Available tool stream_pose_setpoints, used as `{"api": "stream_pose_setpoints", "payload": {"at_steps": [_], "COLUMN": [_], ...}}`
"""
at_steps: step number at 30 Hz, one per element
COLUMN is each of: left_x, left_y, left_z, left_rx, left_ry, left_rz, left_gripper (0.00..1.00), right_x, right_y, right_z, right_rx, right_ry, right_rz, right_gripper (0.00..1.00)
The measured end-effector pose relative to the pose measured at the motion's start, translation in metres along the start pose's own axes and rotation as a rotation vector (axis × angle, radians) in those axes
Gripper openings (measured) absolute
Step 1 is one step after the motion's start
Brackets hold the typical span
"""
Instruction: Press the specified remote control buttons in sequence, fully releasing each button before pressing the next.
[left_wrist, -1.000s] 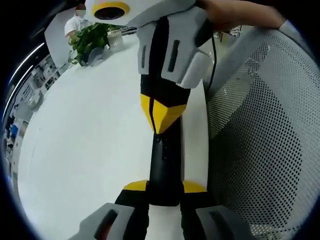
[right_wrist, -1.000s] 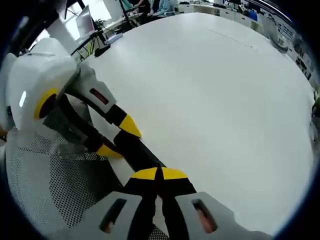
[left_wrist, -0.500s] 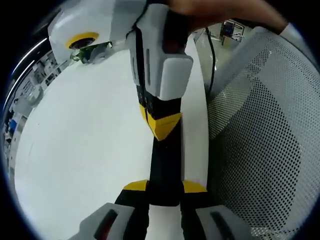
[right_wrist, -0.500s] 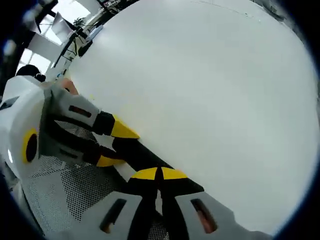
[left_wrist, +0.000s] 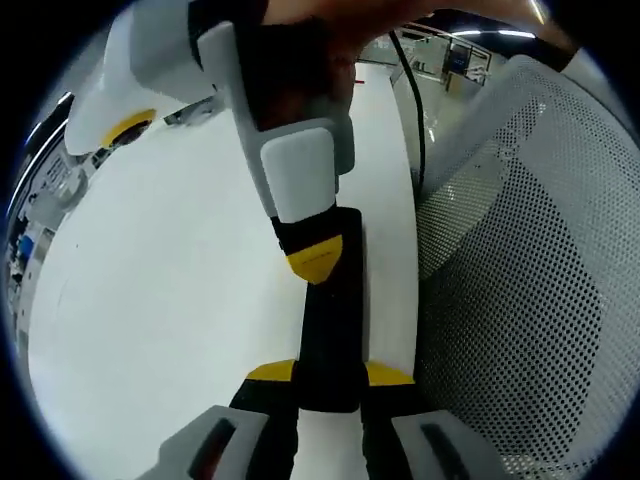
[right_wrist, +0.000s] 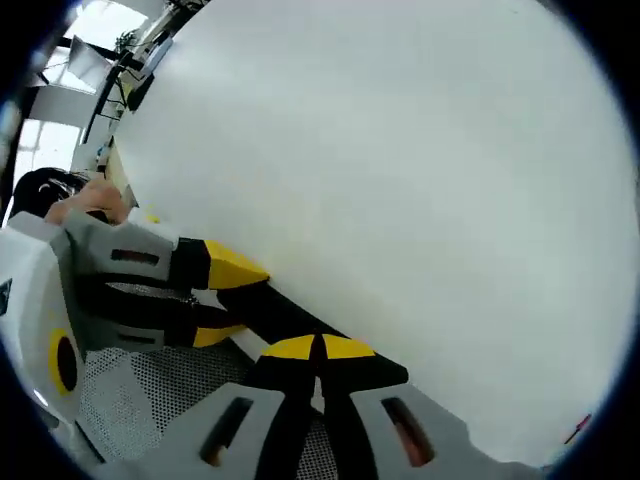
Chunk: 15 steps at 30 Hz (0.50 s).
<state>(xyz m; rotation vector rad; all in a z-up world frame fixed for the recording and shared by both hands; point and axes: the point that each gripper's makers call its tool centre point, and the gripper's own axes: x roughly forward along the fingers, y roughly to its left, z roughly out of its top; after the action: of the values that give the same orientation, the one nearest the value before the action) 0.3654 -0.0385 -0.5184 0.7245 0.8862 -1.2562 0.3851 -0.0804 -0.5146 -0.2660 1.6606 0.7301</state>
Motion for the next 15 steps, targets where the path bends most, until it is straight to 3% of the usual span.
{"api": "stream_pose_setpoints", "payload": {"at_steps": [3,8,11,15], "left_x": [0.0,0.0002,0.0005,0.0007], "left_y": [0.0003,0.0003,0.0,-0.0001], "left_z": [0.0,0.0,-0.0001,-0.0001], "left_rx": [-0.008,-0.009,-0.011,-0.011], "left_ry": [-0.002,-0.001,-0.002,-0.006], "left_rz": [0.0,0.002,0.006,0.009], "left_gripper": [0.22,0.22,0.22,0.22], "right_x": [0.0006,0.0007,0.0,-0.0009], "right_y": [0.0004,0.0006,-0.0001,-0.0005], "right_z": [-0.0004,-0.0006,-0.0016,-0.0017], "right_rx": [0.003,-0.062,-0.062,-0.086], "right_ry": [0.034,0.079,0.066,0.017], "right_rz": [-0.033,-0.113,-0.114,-0.065], "right_gripper": [0.0,0.0,0.0,0.0]}}
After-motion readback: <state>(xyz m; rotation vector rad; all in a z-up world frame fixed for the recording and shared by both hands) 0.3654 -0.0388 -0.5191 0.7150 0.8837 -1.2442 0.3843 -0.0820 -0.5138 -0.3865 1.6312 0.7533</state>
